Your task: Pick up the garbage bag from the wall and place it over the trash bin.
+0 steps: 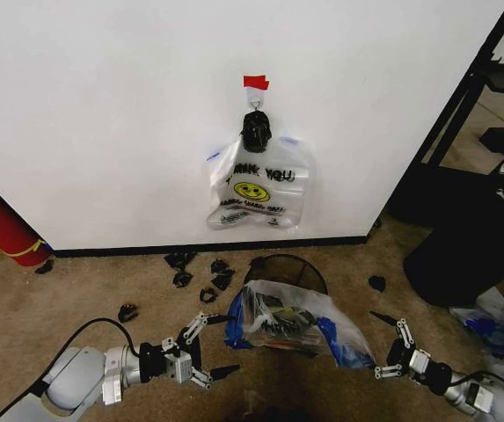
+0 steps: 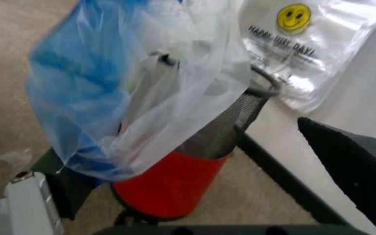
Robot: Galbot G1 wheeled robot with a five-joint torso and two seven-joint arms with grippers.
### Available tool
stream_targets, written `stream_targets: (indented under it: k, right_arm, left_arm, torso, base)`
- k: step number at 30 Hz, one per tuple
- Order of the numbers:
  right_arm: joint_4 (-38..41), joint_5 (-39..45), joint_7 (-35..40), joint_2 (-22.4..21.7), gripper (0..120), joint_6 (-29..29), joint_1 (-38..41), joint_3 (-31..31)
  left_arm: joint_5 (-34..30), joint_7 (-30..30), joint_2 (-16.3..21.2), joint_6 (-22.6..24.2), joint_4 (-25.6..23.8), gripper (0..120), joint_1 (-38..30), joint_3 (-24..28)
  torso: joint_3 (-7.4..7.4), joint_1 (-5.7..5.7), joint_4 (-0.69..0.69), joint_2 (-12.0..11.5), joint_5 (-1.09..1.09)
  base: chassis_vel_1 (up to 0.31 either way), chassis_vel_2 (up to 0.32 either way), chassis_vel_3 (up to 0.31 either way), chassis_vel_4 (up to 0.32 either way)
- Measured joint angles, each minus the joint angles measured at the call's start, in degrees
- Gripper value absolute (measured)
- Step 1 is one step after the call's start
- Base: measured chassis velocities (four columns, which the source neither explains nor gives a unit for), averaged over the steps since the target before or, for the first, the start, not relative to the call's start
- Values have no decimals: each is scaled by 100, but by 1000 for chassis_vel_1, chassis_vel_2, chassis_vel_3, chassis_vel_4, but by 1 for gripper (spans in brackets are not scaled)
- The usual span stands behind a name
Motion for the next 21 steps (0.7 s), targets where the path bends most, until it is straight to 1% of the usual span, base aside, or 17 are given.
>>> stream_targets:
  k: [1, 4, 6, 8, 10, 13, 14, 15, 17, 20, 21]
  right_arm:
    - [-50, 155, 108, 6, 100, 2, 0, -95]
    - [-152, 780, 810, 27, 100, 4, -29, -486]
    - [-165, 1044, 1138, 50, 100, 4, -50, -658]
    - [-157, 1136, 1237, 53, 100, 4, -66, -720]
    - [-83, 1482, 1382, 41, 100, -10, -124, -886]
    - [386, 2556, 1881, -71, 100, -449, -364, -1294]
    - [489, 2746, 1982, -88, 100, -536, -405, -1359]
    - [489, 2746, 1982, -88, 100, -536, -405, -1359]
    - [763, 3107, 2326, -119, 100, -768, -520, -1506]
    - [932, 3169, 2881, -133, 100, -981, -623, -1640]
    - [981, 3112, 3244, -138, 100, -1093, -661, -1699]
  left_arm:
    - [9, 0, -7, 0, 0, 100, 8, 0]
    - [63, -2, -44, -7, 0, 100, 36, 4]
    - [82, -24, -65, -14, -5, 100, 49, 20]
    - [83, -51, -69, -16, -12, 100, 50, 28]
    - [83, -133, -73, -16, -38, 100, 45, 53]
    - [83, -216, -78, -15, -70, 100, 15, 79]
    - [83, -224, -79, -14, -72, 100, 10, 82]
    - [83, -224, -79, -14, -72, 100, 10, 82]
    - [84, -240, -85, -12, -74, 100, 1, 94]
    - [95, -243, -98, -12, -74, 100, -1, 117]
    - [97, -245, -102, -13, -74, 100, 1, 123]
  torso:
    - [0, 0, 0, 0, 0]
    - [0, 0, 1, 0, 1]
    - [0, 0, 1, 0, 0]
    - [0, 0, 1, 0, 0]
    - [0, 0, 0, 0, 0]
    - [0, 0, 0, 0, -1]
    - [0, 0, 0, 0, -1]
    - [0, 0, 0, 0, -1]
    - [0, 0, 1, 0, -1]
    - [0, 0, 0, 0, -1]
    - [0, 0, 0, 0, -1]
  base:
    - [0, 0, 0, 0]
    - [0, 0, 0, 0]
    - [0, 0, 0, 0]
    - [0, 0, 0, 0]
    - [0, 0, 0, 0]
    - [0, 0, 0, 0]
    - [0, 0, 0, 0]
    - [0, 0, 0, 0]
    - [0, 0, 0, 0]
    - [0, 0, 0, 0]
    - [0, 0, 0, 0]
